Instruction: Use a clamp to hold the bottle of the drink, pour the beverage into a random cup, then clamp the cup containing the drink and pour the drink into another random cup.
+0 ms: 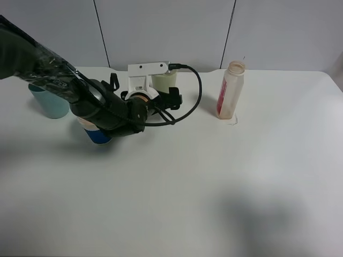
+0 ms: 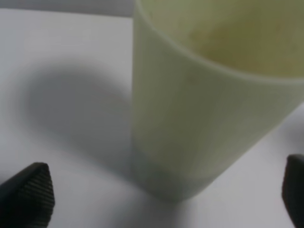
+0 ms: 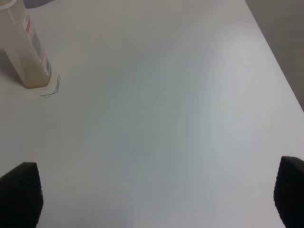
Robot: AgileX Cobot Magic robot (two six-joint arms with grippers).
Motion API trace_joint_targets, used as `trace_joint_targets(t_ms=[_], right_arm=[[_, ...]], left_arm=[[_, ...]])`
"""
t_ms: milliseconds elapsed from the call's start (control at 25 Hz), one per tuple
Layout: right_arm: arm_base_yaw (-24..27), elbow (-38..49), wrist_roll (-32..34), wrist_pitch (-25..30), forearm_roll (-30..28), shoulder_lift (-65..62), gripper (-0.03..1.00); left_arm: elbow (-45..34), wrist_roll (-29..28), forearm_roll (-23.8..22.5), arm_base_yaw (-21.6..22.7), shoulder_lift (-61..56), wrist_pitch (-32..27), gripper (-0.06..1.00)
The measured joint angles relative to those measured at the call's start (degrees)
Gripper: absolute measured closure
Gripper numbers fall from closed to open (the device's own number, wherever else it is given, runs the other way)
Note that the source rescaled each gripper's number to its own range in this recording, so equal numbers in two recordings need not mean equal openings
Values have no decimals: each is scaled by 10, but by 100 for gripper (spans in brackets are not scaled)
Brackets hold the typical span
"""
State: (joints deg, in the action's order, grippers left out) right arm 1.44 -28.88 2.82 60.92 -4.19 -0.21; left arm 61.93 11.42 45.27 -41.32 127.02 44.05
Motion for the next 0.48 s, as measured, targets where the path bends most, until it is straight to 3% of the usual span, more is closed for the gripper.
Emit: trace_joint_targets(t_ms=[480], right_arm=[[0,0,0,0,0,0,-1]], left_arm=[[61,-1,-28,0,55,20,3]])
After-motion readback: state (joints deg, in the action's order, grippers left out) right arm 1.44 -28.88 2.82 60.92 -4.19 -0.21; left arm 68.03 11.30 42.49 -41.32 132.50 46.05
